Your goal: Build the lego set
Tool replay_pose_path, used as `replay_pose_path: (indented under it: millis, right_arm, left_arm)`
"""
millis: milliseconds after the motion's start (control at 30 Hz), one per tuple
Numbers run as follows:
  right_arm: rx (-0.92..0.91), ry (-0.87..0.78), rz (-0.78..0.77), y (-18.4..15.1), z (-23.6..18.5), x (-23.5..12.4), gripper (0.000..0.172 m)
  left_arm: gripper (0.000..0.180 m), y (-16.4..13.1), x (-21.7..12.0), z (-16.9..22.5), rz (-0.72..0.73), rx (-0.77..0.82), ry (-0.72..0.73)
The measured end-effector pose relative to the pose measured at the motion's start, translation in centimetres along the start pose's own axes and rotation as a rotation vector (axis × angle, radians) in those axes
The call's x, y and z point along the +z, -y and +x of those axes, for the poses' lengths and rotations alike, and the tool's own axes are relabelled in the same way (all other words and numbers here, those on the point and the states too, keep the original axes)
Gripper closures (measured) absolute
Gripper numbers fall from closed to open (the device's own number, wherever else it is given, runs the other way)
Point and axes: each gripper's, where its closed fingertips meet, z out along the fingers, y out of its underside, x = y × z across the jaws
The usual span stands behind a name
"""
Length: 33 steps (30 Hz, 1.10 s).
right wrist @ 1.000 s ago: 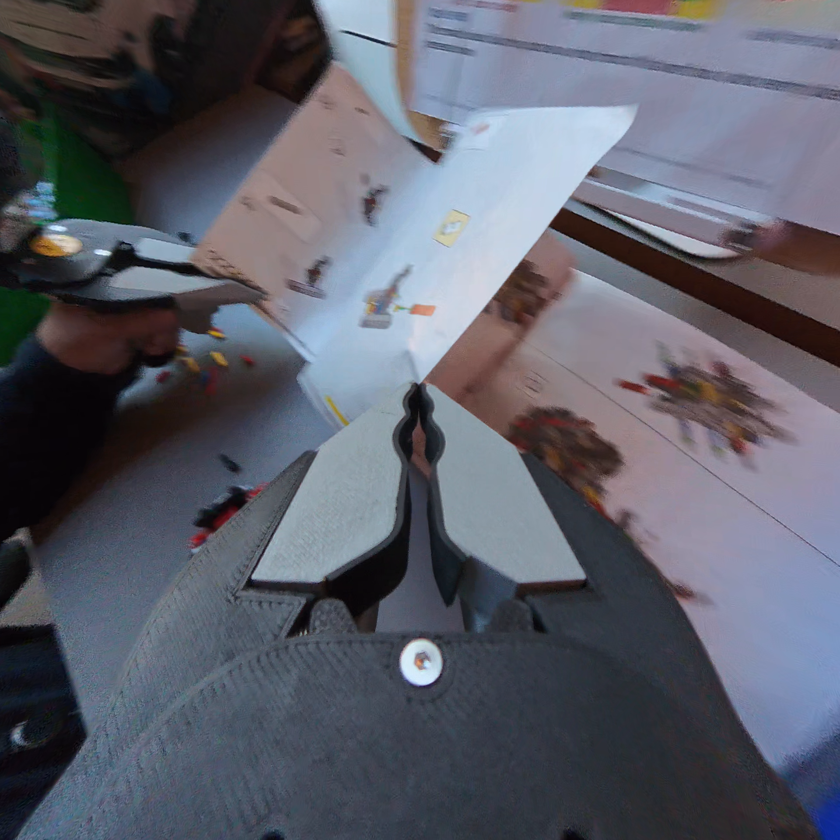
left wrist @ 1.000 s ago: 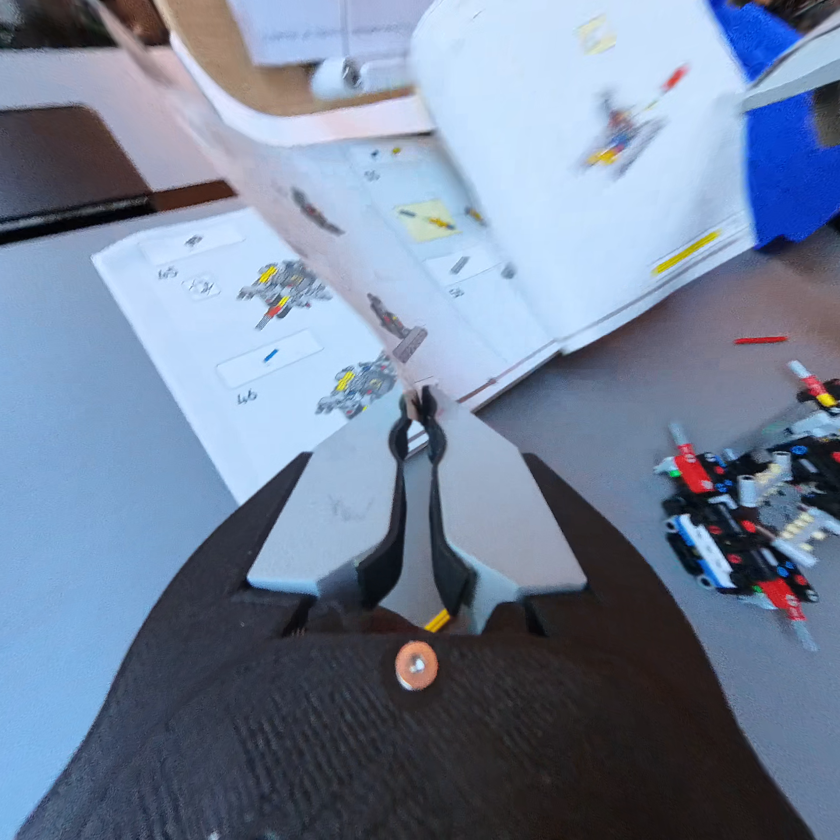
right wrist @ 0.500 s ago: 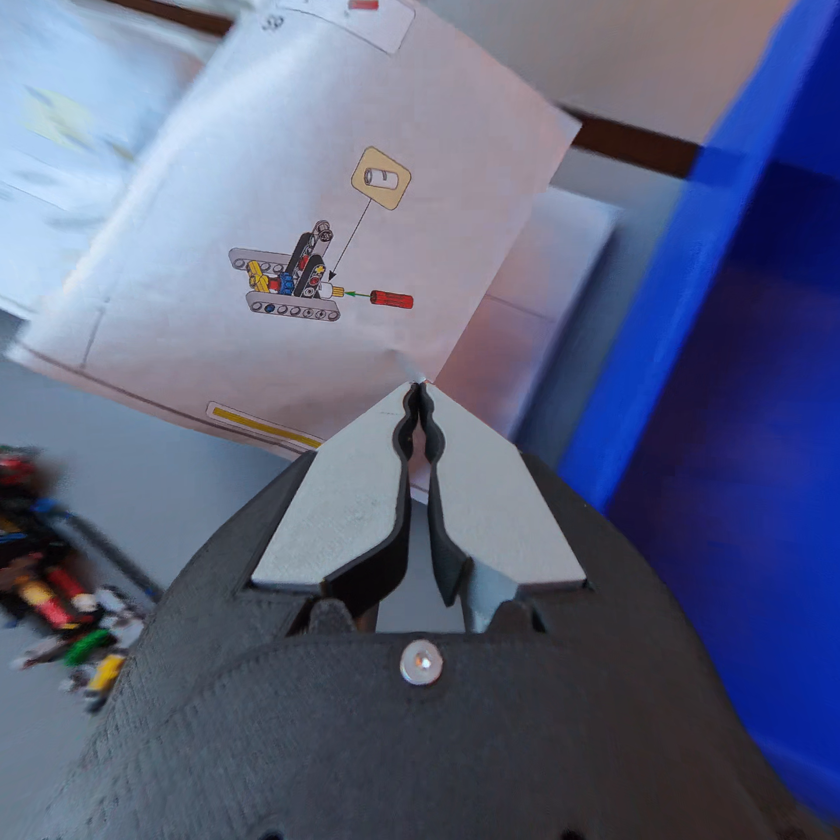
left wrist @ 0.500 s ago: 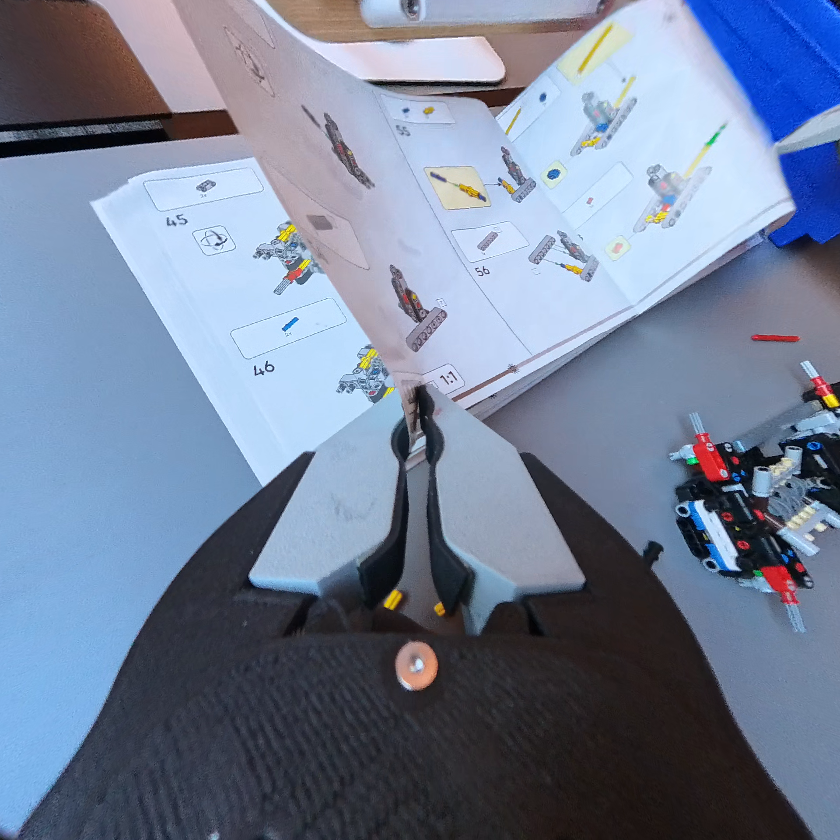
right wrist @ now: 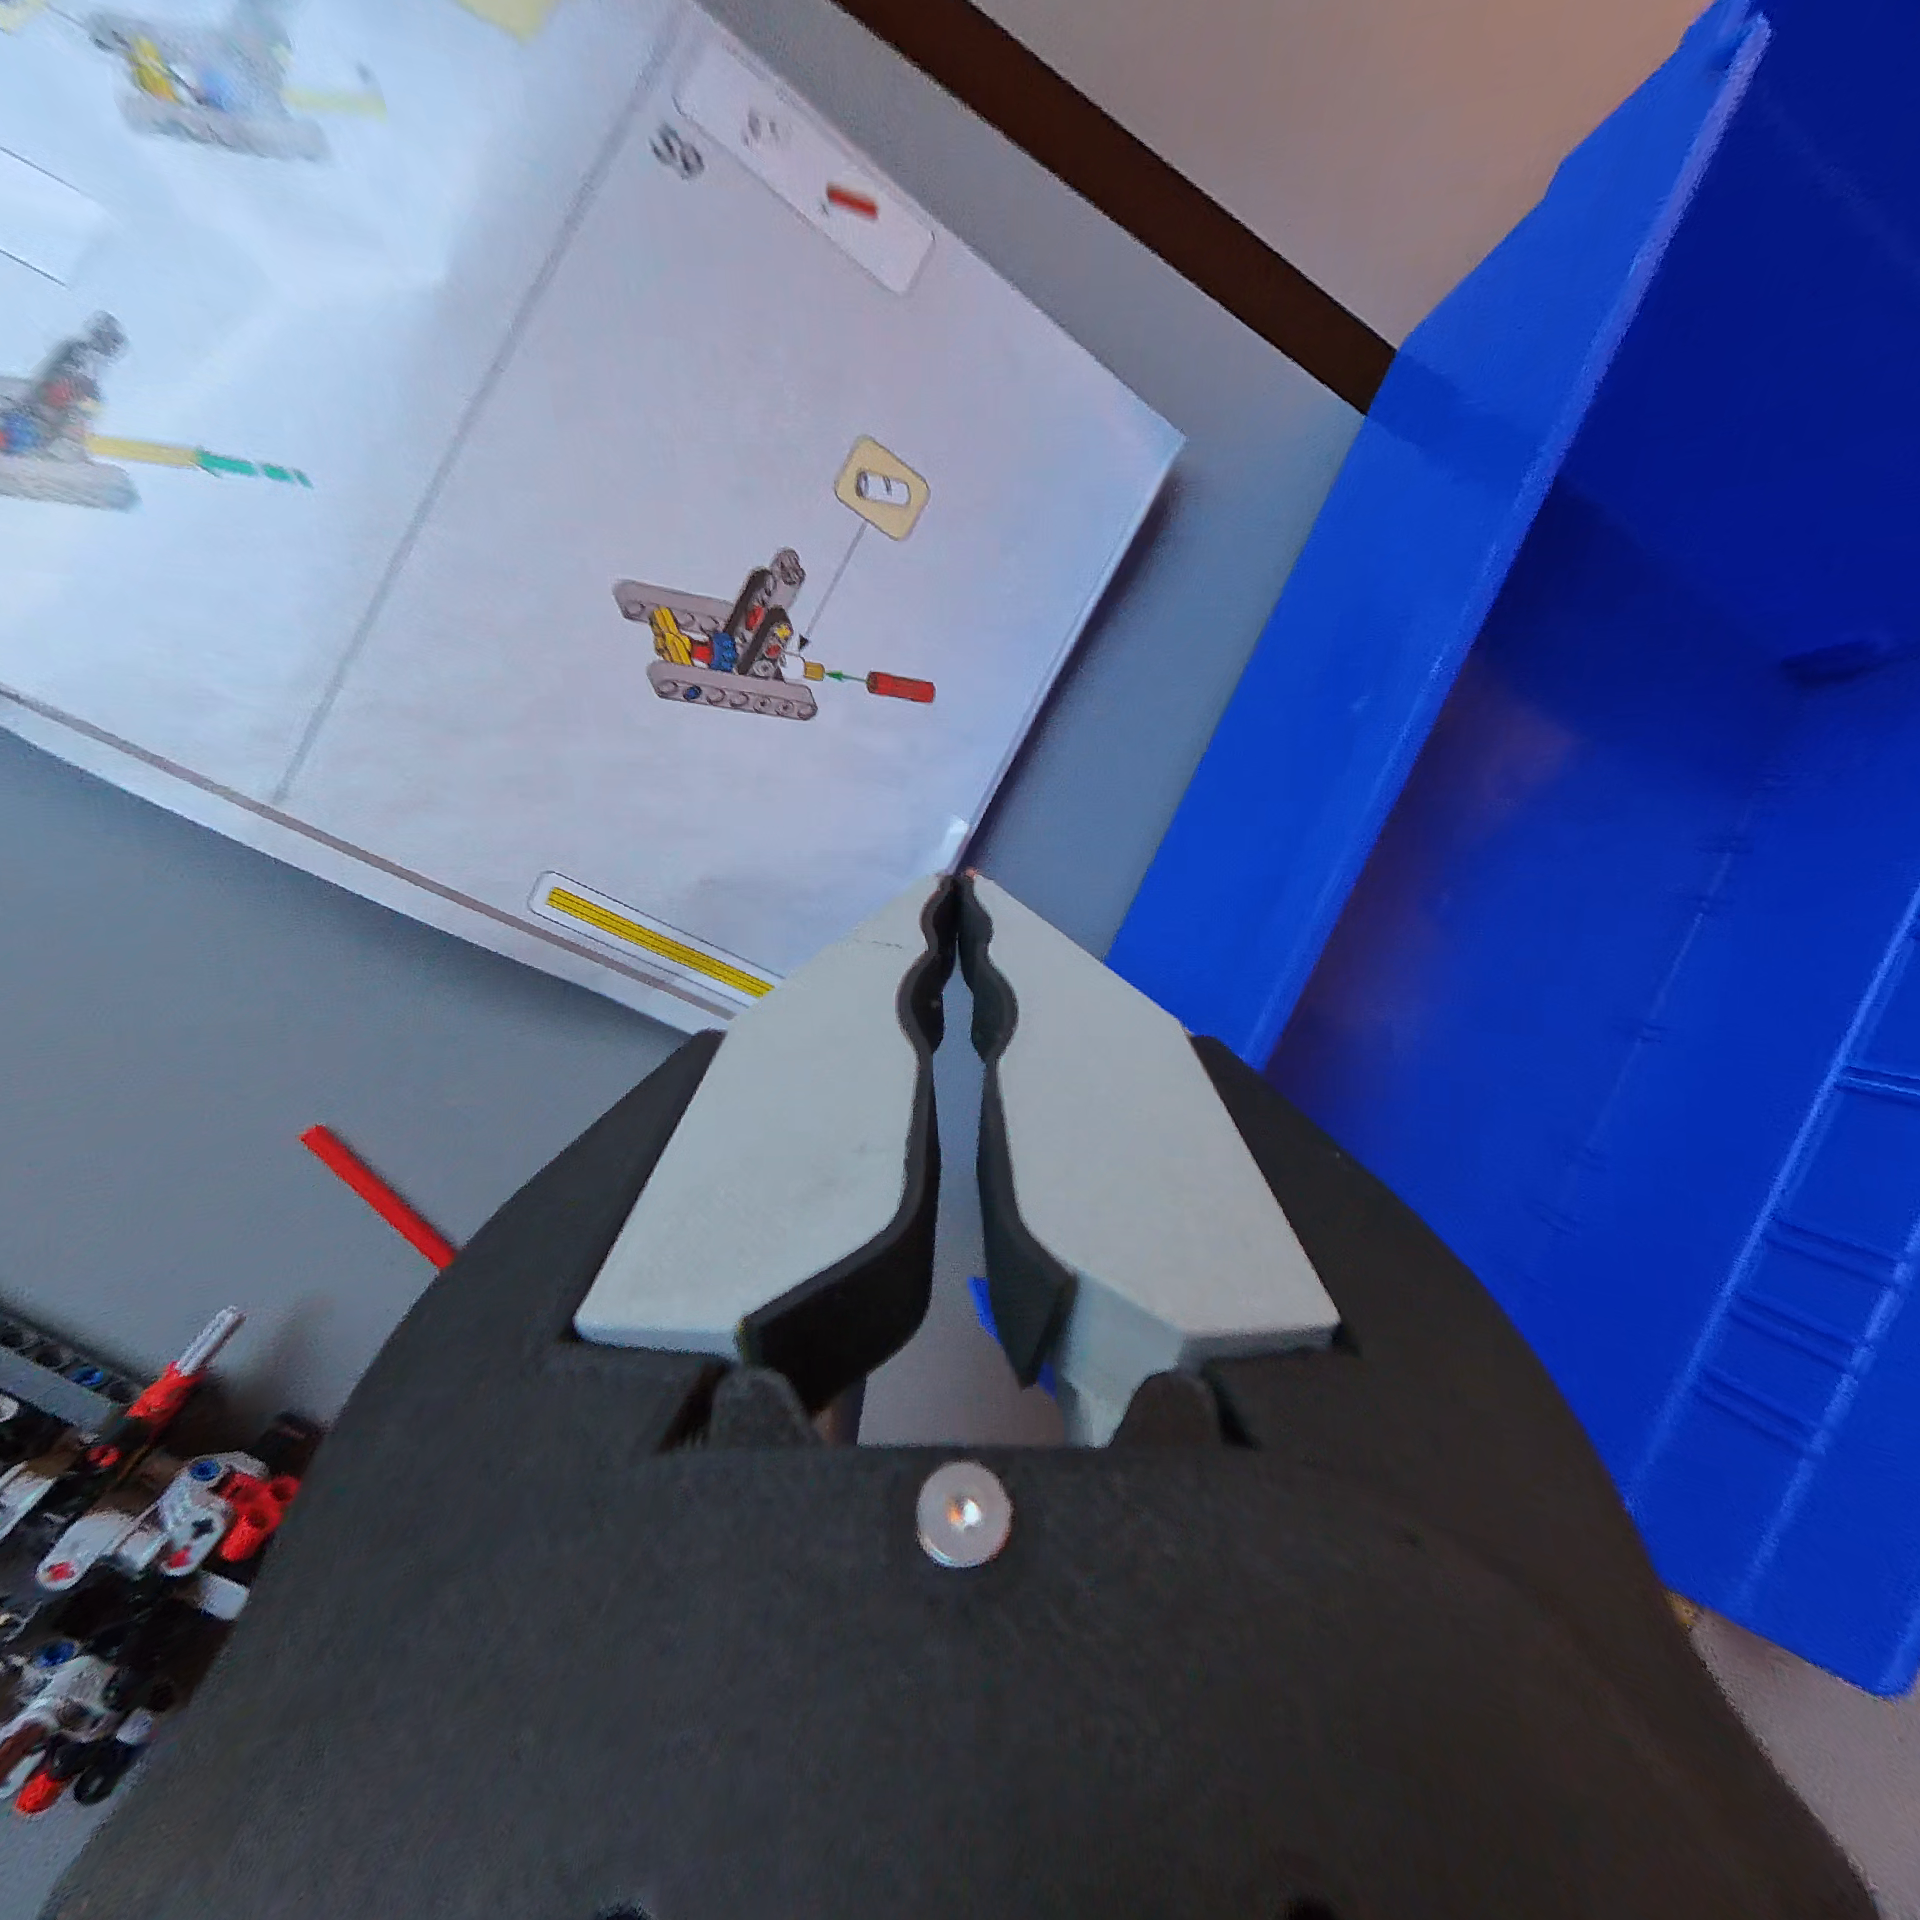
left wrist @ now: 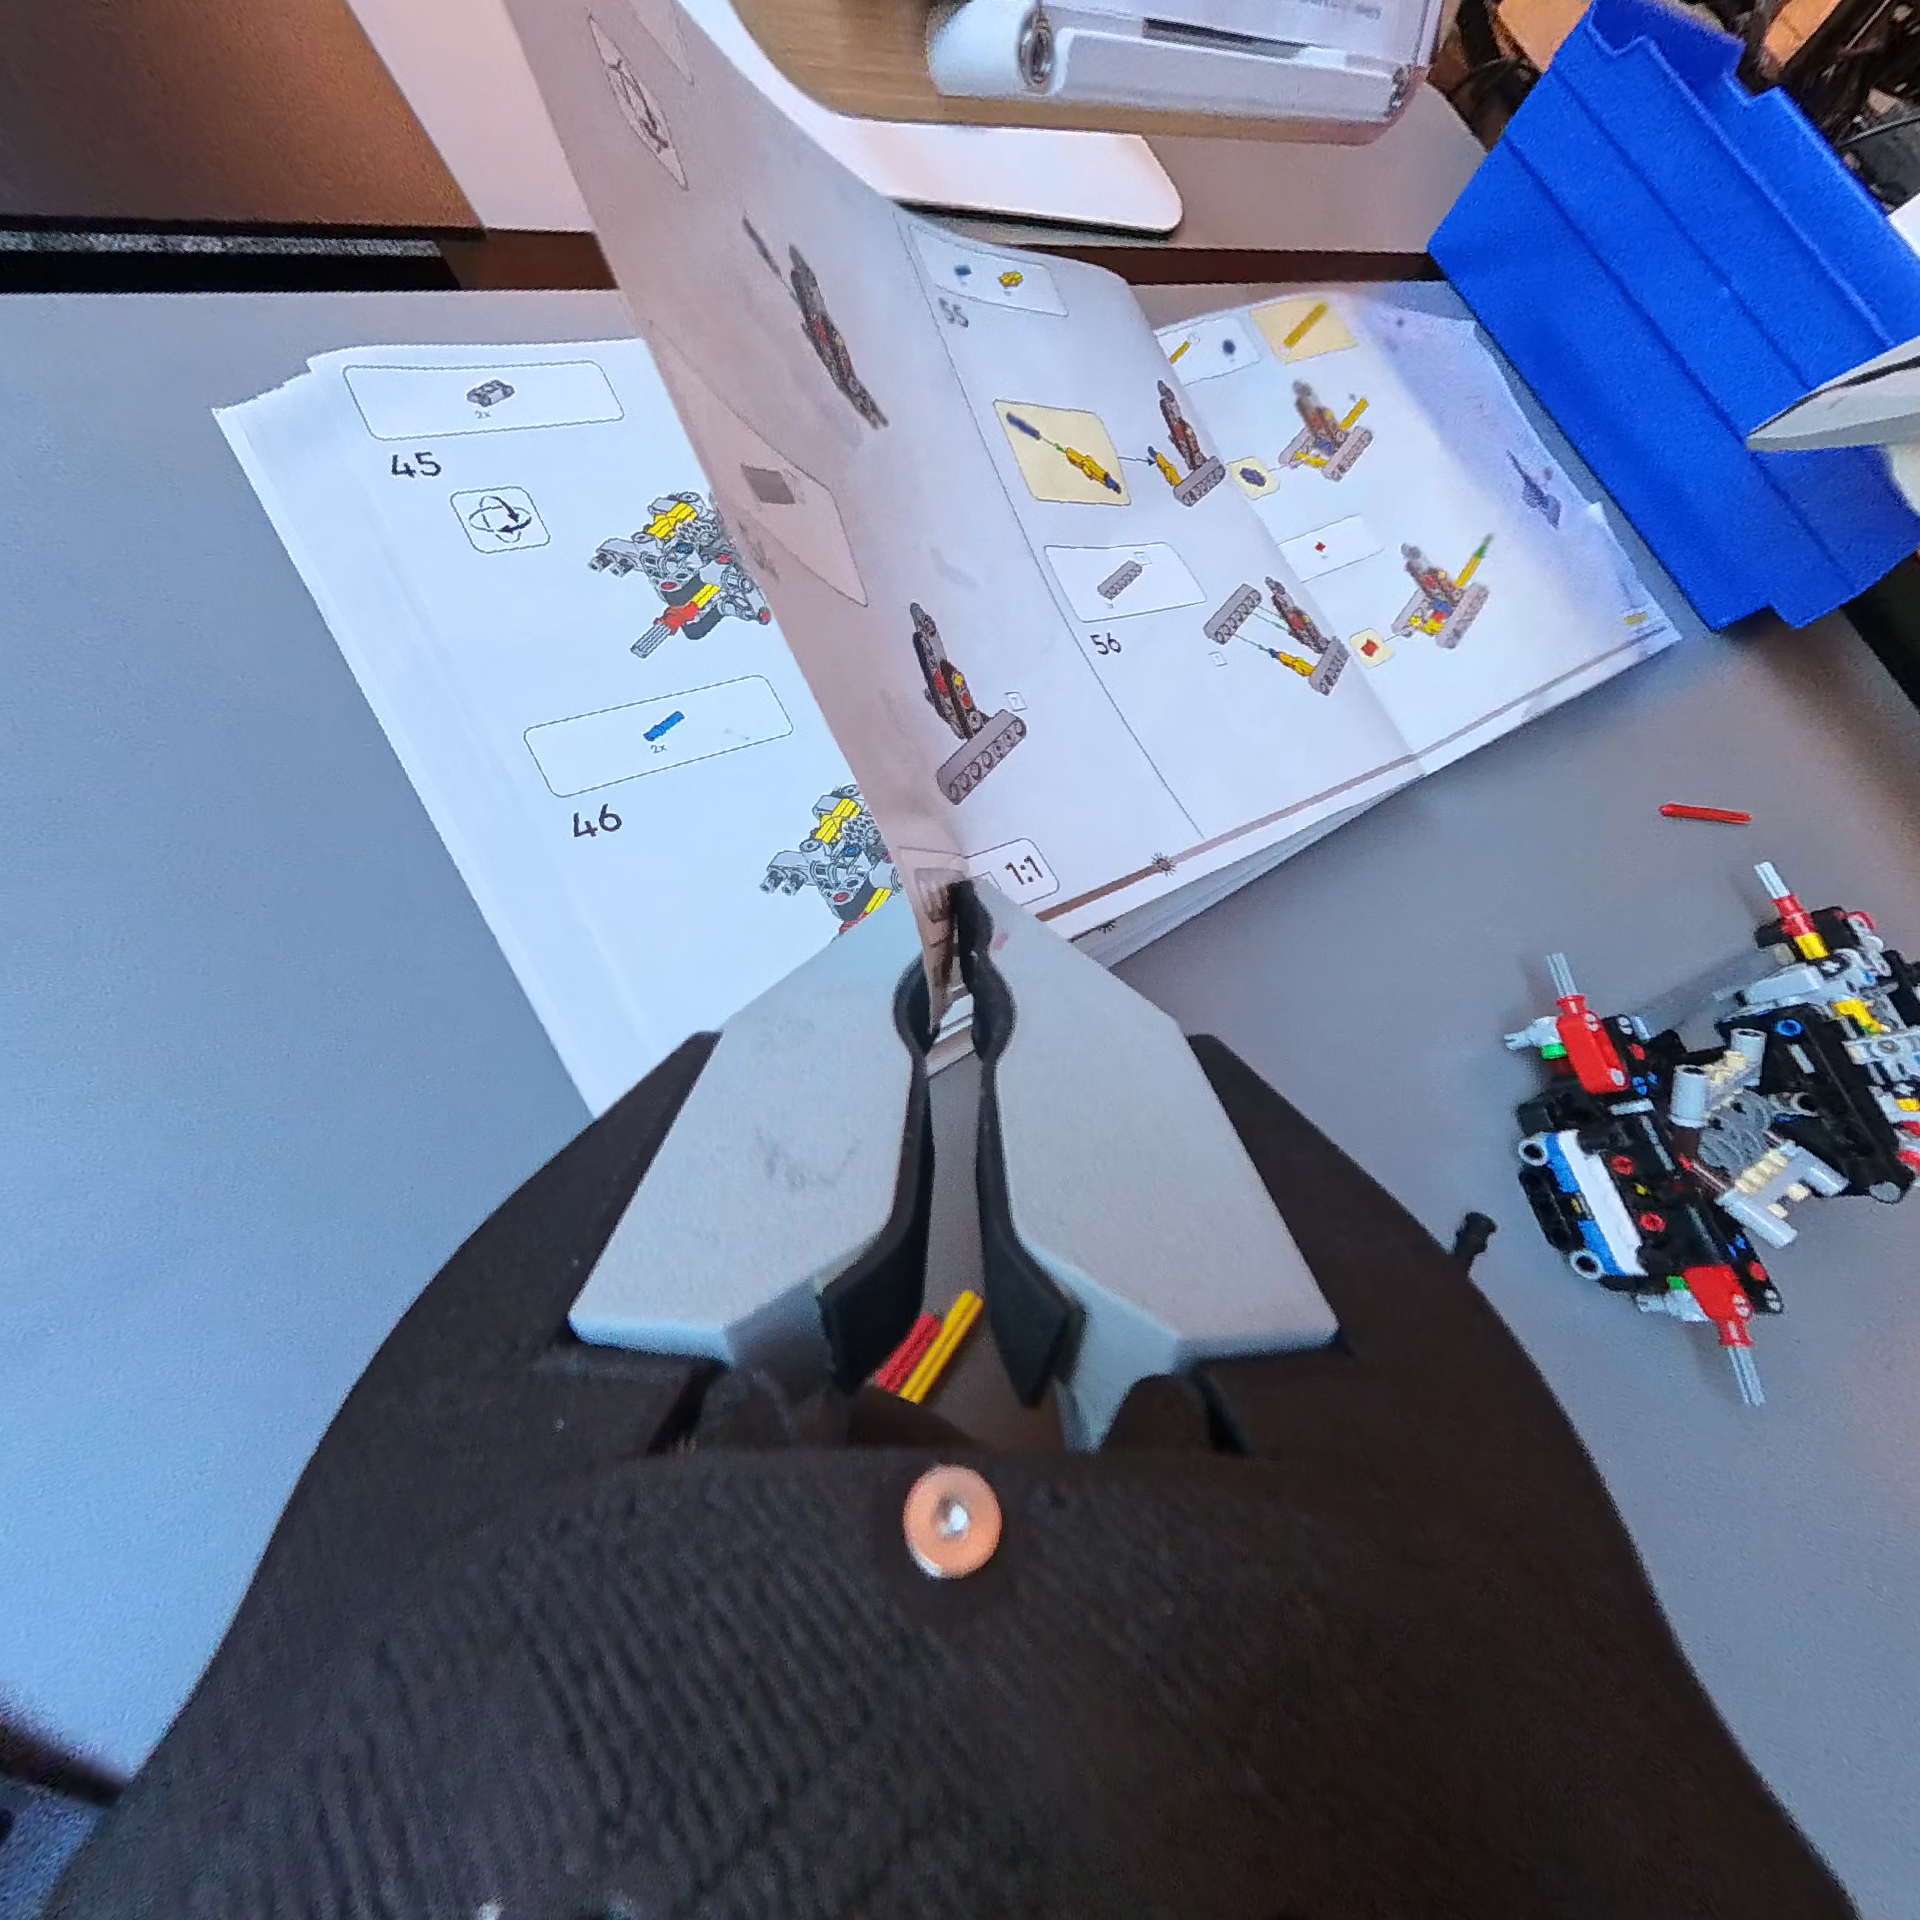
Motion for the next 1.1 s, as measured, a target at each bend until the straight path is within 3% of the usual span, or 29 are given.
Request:
replay_pose_path:
  millis: [267, 367, 467, 567, 667, 733, 833, 900, 967, 1033, 1100]
  right_arm:
    - [0.048, 0.155, 0.226, 2.3, -2.8, -1.7, 0.172]
    - [0.055, 0.253, 0.315, 3.1, -4.7, -2.4, 0.172]
    - [0.08, 0.383, 0.411, 4.0, -7.3, -3.0, 0.158]
    - [0.126, 0.509, 0.447, 4.5, -9.8, -2.7, 0.158]
    - [0.191, 0.588, 0.471, 5.2, -11.0, -2.0, 0.158]
    - [0.228, 0.618, 0.492, 5.4, -11.1, -1.8, 0.157]
    - [0.259, 0.616, 0.524, 5.1, -10.3, -2.0, 0.157]
    - [0.256, 0.586, 0.534, 4.4, -9.5, -2.1, 0.156]
    - [0.243, 0.535, 0.531, 3.6, -8.6, -1.9, 0.156]
    - [0.236, 0.492, 0.534, 3.1, -7.8, -1.9, 0.153]
    - [0.228, 0.458, 0.543, 2.8, -7.2, -1.9, 0.151]
  left_arm:
    - [0.18, -0.4, -0.1, -0.1, -0.018, 0.002, -0.018]
    - [0.18, 0.3, -0.3, 1.5, 0.012, 0.001, -0.099]
    - [0.18, 3.4, -1.1, 5.6, 0.13, -0.046, -0.289]
    - [0.18, 7.7, 0.1, 9.7, 0.178, -0.034, -0.382]
    - [0.18, 10.6, 4.1, 16.3, 0.096, 0.125, -0.41]
    - [0.18, 10.2, 5.6, 23.0, -0.011, 0.249, -0.558]
    - [0.168, 9.8, 2.8, 28.9, -0.118, 0.44, -0.756]
    - [0.16, 11.5, -0.4, 27.9, -0.066, 0.499, -0.74]
    - [0.16, 13.1, -2.6, 23.0, -0.008, 0.577, -0.53]
    - [0.151, 12.5, -4.1, 16.4, -0.036, 0.664, -0.268]
    - [0.135, 10.1, -4.9, 10.2, -0.12, 0.669, -0.092]
